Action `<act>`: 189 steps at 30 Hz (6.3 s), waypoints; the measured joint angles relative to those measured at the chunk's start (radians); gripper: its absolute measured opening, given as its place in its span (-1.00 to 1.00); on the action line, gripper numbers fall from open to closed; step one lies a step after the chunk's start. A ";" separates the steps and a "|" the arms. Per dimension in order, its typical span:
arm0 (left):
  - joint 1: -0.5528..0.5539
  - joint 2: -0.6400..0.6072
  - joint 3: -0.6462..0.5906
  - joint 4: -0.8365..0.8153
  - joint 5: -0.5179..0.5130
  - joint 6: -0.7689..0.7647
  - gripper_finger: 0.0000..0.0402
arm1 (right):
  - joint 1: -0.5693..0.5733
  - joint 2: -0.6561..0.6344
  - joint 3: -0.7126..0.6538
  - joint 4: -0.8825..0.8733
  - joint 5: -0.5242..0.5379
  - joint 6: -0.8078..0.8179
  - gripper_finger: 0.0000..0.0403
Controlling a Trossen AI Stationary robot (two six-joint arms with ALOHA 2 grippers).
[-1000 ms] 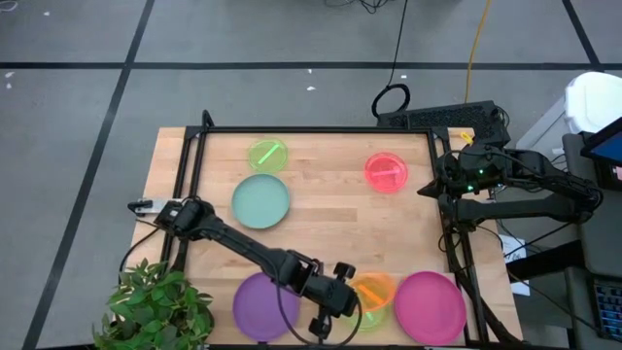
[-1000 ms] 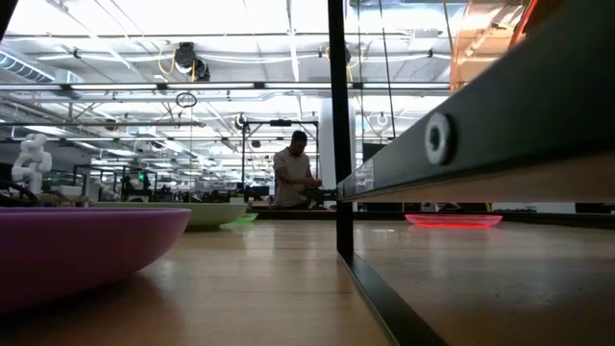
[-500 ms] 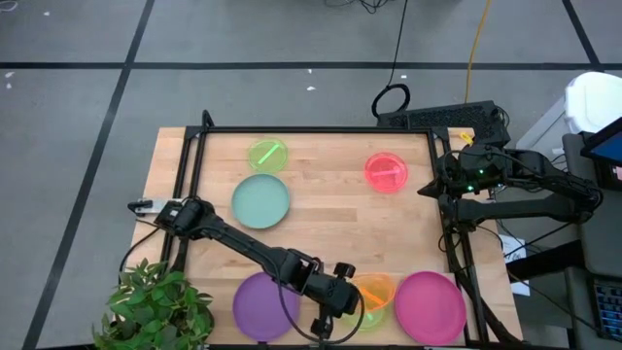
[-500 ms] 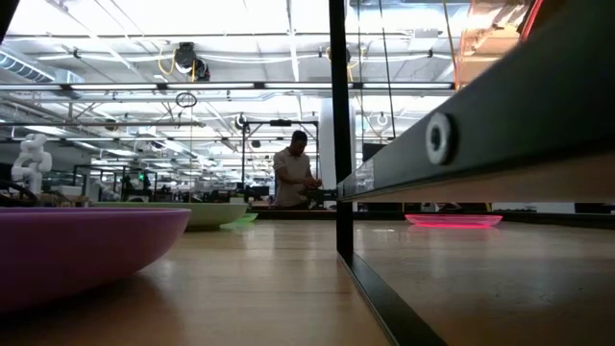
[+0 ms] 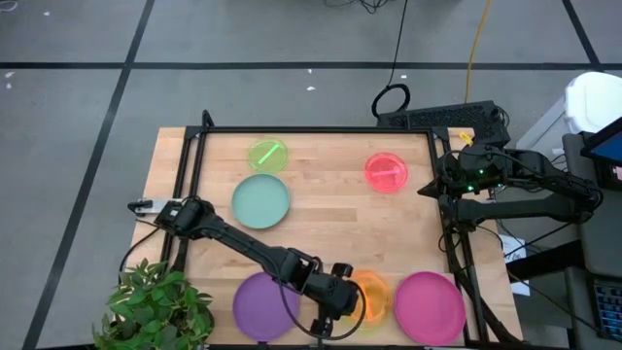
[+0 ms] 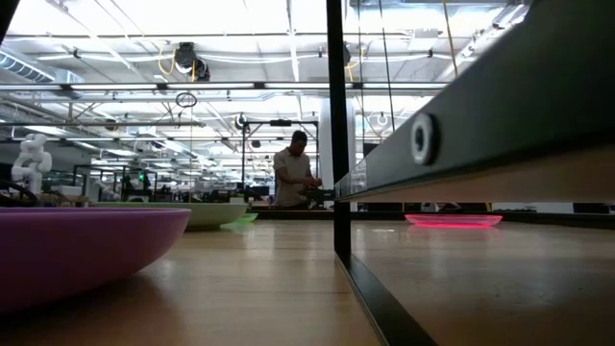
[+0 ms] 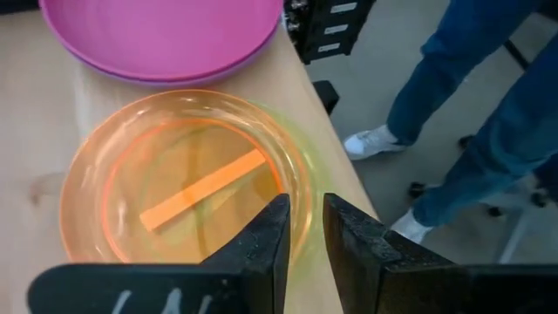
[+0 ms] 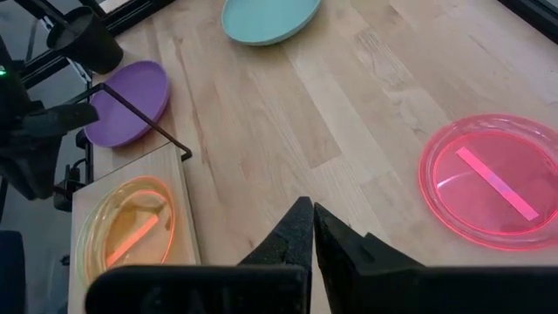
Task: Place and stack plates onto a shelf
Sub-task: Stack the blue plate on top of the pink plate on the shelf
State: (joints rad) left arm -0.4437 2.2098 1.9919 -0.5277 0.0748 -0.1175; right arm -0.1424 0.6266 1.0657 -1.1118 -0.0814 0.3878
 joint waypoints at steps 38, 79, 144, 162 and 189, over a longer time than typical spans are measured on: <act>0.322 -0.264 0.340 -0.584 -0.137 -0.217 -0.61 | 0.000 0.292 0.000 0.246 -0.052 0.141 -1.00; 0.442 -0.484 -0.708 -0.596 -0.152 -0.663 -0.61 | 0.167 0.396 0.001 0.528 0.057 0.408 -1.00; 0.343 -0.460 -0.916 -0.245 -0.244 -0.445 -0.96 | 0.267 0.395 0.001 0.563 0.086 0.438 -1.00; 0.252 -0.698 -0.870 -0.283 -0.279 -0.351 -0.97 | 0.304 0.394 0.001 0.572 0.138 0.457 -1.00; 0.239 -0.718 -0.407 -0.548 -0.172 0.305 -0.97 | 0.340 0.394 0.139 0.628 0.212 0.344 -1.00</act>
State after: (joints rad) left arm -0.2049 1.4921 1.5853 -1.0755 -0.0977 0.1878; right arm 0.1979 1.0210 1.2051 -0.4839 0.1308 0.7322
